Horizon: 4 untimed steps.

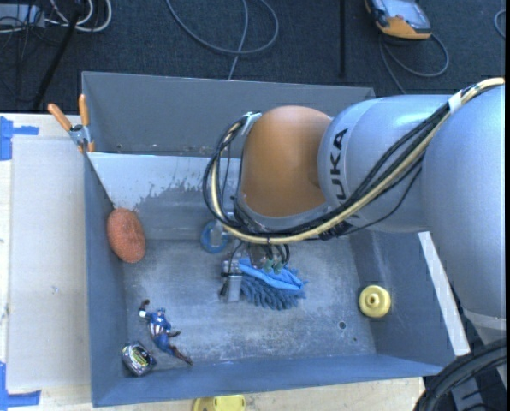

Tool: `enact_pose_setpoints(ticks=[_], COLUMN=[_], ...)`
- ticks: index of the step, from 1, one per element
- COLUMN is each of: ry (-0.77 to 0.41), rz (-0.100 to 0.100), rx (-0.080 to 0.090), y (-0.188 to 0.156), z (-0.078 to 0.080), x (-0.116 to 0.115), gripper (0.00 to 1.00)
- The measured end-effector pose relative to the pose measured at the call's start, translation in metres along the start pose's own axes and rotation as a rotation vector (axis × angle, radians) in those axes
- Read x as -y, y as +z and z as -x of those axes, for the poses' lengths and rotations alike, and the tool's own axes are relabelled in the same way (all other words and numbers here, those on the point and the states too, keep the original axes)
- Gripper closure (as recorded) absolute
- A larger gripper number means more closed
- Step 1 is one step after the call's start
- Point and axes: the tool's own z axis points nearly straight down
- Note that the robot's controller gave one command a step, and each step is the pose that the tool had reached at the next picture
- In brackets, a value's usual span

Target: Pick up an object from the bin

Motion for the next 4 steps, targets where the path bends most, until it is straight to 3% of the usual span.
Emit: enact_pose_setpoints(ticks=[1, 2, 3, 4], ry=[0.003, -0.107, -0.195, -0.110], rz=[0.001, 0.001, 0.000, 0.000], rx=[0.008, 0.017, 0.004, 0.004], y=[-0.005, 0.019, 0.050, 0.034], z=[0.002, -0.004, -0.025, -0.040], x=[0.000, 0.003, 0.007, 0.031], gripper=[0.00, 0.00, 0.00, 0.00])
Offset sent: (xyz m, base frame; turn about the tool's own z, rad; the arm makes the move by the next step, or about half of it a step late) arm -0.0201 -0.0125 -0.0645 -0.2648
